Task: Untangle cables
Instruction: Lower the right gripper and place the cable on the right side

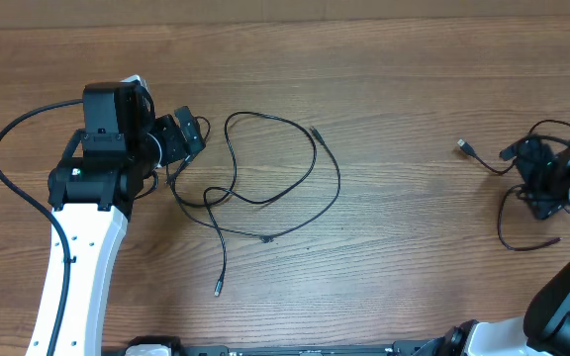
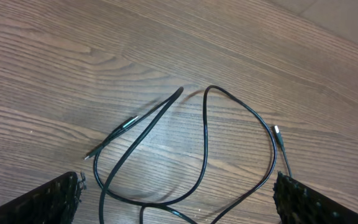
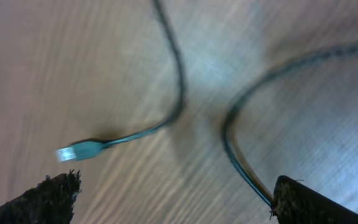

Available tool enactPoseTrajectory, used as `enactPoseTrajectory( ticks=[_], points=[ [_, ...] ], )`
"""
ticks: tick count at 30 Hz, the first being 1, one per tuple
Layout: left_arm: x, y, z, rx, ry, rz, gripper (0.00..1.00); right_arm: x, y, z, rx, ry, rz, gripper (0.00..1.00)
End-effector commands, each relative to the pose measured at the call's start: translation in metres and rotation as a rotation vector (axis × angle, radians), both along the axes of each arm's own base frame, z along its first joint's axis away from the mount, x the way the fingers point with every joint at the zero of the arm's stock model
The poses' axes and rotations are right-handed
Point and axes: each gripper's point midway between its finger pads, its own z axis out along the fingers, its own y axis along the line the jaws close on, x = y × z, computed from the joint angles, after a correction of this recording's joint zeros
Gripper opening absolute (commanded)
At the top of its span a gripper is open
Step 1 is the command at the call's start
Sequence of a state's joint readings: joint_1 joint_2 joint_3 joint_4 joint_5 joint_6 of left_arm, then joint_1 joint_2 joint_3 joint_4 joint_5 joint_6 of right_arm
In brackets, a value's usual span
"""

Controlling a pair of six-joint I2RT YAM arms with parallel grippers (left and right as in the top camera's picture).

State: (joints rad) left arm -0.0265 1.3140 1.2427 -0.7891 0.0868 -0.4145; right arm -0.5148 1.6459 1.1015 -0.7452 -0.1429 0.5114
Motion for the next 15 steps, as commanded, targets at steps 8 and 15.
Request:
enactPoseTrajectory(
  ticks=[8,15],
  points=[
    [0.004,-0.002,0.006,0.004,-0.016,-0.020,0.99,0.000,0.013,-0.014,0.046,0.008,-0.124,1.00],
    [0.004,-0.002,0.006,0.004,-0.016,-0.020,1.00,0.000,0.010,-0.013,0.019,0.015,-0.126,1.00]
  ],
)
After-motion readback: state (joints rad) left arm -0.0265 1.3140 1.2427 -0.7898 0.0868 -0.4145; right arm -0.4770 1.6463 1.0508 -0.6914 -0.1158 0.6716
